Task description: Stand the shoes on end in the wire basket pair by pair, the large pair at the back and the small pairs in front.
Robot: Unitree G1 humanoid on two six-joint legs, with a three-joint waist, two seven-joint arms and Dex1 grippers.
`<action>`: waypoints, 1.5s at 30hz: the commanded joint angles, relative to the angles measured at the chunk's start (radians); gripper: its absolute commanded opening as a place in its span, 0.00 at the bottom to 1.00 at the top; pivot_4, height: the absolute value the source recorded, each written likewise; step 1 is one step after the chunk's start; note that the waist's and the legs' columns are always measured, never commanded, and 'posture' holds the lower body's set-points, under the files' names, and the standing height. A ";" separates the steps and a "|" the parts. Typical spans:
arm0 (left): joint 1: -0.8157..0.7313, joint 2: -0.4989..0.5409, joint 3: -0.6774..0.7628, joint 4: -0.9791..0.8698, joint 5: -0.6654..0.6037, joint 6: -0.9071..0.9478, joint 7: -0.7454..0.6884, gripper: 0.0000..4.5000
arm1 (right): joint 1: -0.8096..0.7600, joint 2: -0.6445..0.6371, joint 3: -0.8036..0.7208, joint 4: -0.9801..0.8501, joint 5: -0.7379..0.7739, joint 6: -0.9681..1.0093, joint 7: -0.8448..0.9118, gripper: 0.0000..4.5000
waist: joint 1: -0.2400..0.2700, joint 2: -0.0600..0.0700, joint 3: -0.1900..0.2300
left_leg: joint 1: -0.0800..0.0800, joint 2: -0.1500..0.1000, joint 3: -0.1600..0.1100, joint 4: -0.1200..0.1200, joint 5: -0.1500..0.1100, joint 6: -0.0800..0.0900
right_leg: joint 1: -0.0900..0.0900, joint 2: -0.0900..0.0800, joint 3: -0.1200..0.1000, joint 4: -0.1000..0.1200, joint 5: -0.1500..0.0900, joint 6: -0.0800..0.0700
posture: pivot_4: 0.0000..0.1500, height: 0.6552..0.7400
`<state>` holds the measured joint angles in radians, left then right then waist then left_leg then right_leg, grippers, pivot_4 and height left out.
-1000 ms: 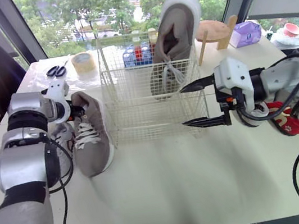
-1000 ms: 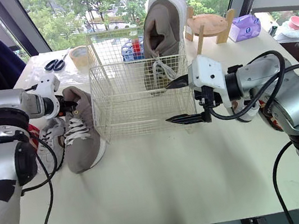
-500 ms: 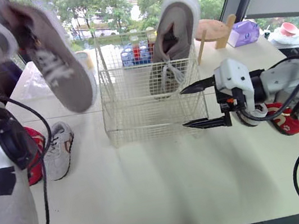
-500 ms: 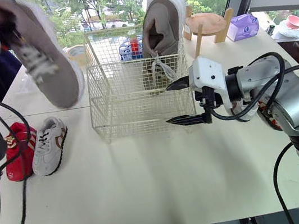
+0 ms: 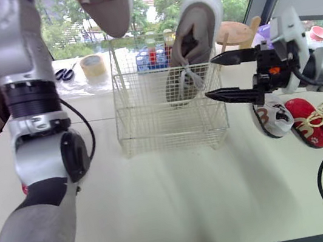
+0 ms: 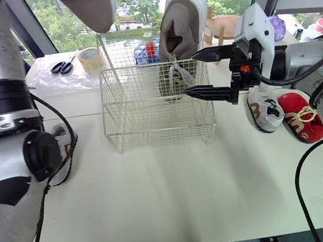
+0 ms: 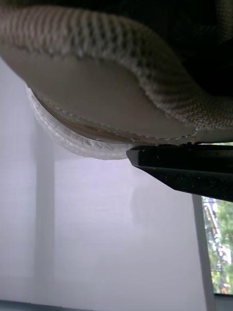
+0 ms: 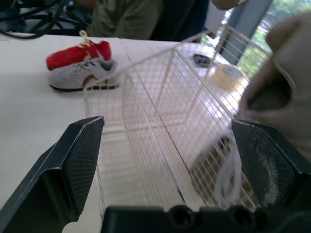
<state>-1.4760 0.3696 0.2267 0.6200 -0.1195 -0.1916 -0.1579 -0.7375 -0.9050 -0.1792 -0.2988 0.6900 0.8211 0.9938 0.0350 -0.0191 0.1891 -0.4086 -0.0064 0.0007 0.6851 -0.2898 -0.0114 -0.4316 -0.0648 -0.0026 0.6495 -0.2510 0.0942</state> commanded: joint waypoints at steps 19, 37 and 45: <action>0.219 -0.161 -0.095 -0.143 0.094 -0.076 0.127 0.07 | 0.051 -0.052 -0.100 -0.084 0.091 0.038 -0.105 1.00 | 0.005 0.000 -0.001 | 0.002 0.001 0.000 0.000 -0.001 0.001 | 0.002 0.000 0.000 0.000 0.000 0.000 | 1.00 1.00; 0.391 -0.156 -0.188 -0.341 0.185 0.334 0.104 0.07 | 0.069 -0.045 -0.076 -0.056 0.083 0.016 -0.099 1.00 | 0.003 0.001 -0.001 | 0.001 0.001 -0.001 0.001 0.000 0.002 | 0.003 0.001 0.000 0.000 0.000 0.000 | 1.00 1.00; 0.479 -0.180 -0.203 -0.422 0.184 0.489 0.088 0.07 | 0.084 -0.041 -0.070 -0.046 0.077 0.002 -0.099 1.00 | 0.002 0.002 -0.002 | 0.002 0.002 -0.001 0.000 -0.001 0.003 | 0.003 0.001 0.000 0.000 0.000 0.000 | 1.00 1.00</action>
<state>-1.0229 0.1940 0.0422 0.2098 0.0756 0.2405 -0.0419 -0.6465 -0.9425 -0.2314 -0.3462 0.7676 0.8429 0.8935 0.0366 -0.0169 0.1867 -0.4068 -0.0049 -0.0006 0.6856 -0.2904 -0.0088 -0.4290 -0.0639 -0.0022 0.6492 -0.2510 0.0942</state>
